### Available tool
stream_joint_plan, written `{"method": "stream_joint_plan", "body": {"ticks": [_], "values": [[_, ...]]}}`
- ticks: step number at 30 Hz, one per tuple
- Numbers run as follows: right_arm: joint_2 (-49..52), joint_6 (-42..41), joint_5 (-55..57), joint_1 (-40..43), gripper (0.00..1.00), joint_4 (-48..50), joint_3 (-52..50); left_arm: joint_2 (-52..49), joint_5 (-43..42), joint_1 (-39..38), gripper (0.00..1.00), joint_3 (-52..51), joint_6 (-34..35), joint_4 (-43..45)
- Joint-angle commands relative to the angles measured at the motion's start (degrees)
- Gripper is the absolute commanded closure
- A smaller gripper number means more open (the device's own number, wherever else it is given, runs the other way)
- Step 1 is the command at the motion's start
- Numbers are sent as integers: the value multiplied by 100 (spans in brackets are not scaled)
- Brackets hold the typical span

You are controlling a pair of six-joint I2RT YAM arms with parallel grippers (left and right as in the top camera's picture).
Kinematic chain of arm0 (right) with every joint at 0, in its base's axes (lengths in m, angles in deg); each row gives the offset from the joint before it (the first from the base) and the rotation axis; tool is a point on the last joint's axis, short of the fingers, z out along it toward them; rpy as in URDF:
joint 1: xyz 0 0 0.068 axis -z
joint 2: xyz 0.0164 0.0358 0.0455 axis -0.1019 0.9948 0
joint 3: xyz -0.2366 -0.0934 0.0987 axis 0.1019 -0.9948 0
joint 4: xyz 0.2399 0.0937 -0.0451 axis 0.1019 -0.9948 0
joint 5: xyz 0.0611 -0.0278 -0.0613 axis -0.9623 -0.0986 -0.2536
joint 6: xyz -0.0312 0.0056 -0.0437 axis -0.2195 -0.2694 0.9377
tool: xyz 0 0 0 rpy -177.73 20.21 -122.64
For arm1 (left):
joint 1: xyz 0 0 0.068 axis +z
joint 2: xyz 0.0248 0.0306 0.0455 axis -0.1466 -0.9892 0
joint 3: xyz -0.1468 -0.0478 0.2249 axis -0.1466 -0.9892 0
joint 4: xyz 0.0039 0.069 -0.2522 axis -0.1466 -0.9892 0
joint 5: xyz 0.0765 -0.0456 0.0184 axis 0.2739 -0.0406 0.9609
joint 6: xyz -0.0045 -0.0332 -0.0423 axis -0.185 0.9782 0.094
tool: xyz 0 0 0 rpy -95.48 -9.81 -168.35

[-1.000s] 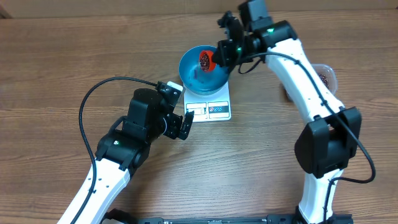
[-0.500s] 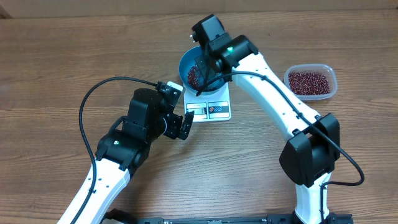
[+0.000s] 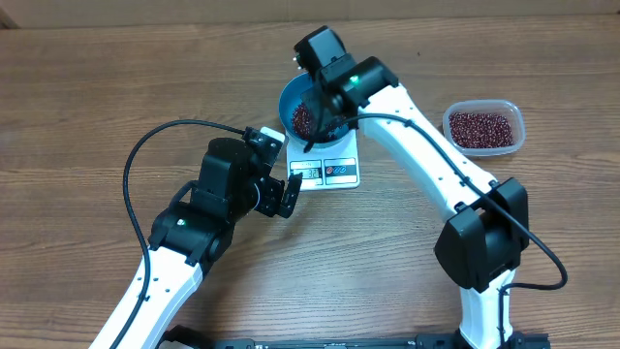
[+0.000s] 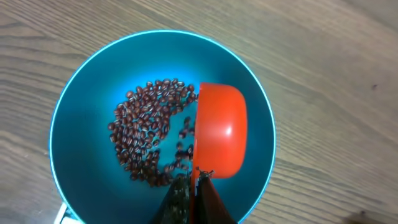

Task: Scoop item into bowl and weigh 150g on scale
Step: 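Tip the red scoop to pour beans into the teal bowl, then carry the empty scoop back right to the bean tub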

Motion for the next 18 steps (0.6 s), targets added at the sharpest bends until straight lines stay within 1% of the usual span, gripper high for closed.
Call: {"method": "stream_joint_plan", "body": {"ticks": [1, 5, 10, 14, 18], "values": [[-575, 22, -769, 378, 96, -63, 179, -22, -37, 22, 1, -33, 61, 2], [-1047, 24, -1471, 931, 96, -317, 179, -22, -37, 22, 0, -33, 61, 2], [-1582, 24, -2157, 1904, 96, -787, 179, -22, -37, 22, 0, -33, 61, 2], [-1779, 37, -2343, 2726, 96, -1211, 179, -22, -37, 22, 0, -33, 61, 2], [-1762, 479, -2267, 3534, 96, -1784, 144, -22, -37, 22, 0, -35, 61, 2]]}}
